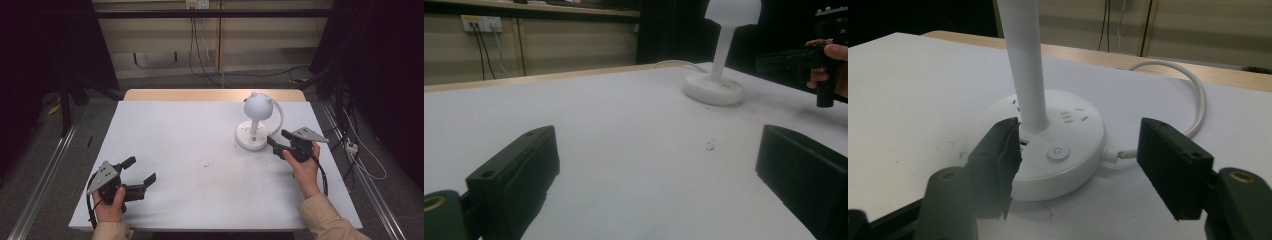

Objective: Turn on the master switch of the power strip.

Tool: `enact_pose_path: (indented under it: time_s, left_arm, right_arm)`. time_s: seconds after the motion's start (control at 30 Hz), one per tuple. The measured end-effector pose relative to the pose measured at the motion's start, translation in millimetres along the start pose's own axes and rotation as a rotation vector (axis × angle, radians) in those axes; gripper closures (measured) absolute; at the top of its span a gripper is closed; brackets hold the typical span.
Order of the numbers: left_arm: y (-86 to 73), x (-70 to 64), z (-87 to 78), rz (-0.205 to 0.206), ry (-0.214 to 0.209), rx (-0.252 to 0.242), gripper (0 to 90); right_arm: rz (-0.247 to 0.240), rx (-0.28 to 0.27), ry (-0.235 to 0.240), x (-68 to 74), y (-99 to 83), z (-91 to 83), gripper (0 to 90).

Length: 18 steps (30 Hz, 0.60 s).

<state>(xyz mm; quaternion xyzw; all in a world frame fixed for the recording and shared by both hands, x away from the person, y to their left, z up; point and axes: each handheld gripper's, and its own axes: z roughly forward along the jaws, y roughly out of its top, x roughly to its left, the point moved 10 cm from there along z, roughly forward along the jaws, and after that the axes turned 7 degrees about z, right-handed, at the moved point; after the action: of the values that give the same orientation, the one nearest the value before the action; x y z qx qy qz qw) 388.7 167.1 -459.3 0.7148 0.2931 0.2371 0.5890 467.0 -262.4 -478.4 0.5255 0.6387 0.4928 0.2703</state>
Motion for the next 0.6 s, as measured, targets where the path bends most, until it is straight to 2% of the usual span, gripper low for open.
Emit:
enact_pose_path:
  time_s: [0.07, 0.37, 0.6]
  left_arm:
    - [-0.4, -0.5, 0.3, 0.001, -0.002, 0.004, 3.4]
    - [-0.1, -0.3, 0.4, 0.000, -0.001, 0.001, 3.4]
    - [-0.3, -0.1, 0.2, -0.002, -0.001, 0.000, 3.4]
  right_arm:
    - [-0.008, 0.004, 0.000, -0.3, 0.1, 0.0, 40.6]
    - [-0.030, 0.015, -0.005, -1.2, 1.8, 3.4, 52.0]
    - [-0.031, 0.032, -0.007, -3.5, 0.4, 7.2, 62.6]
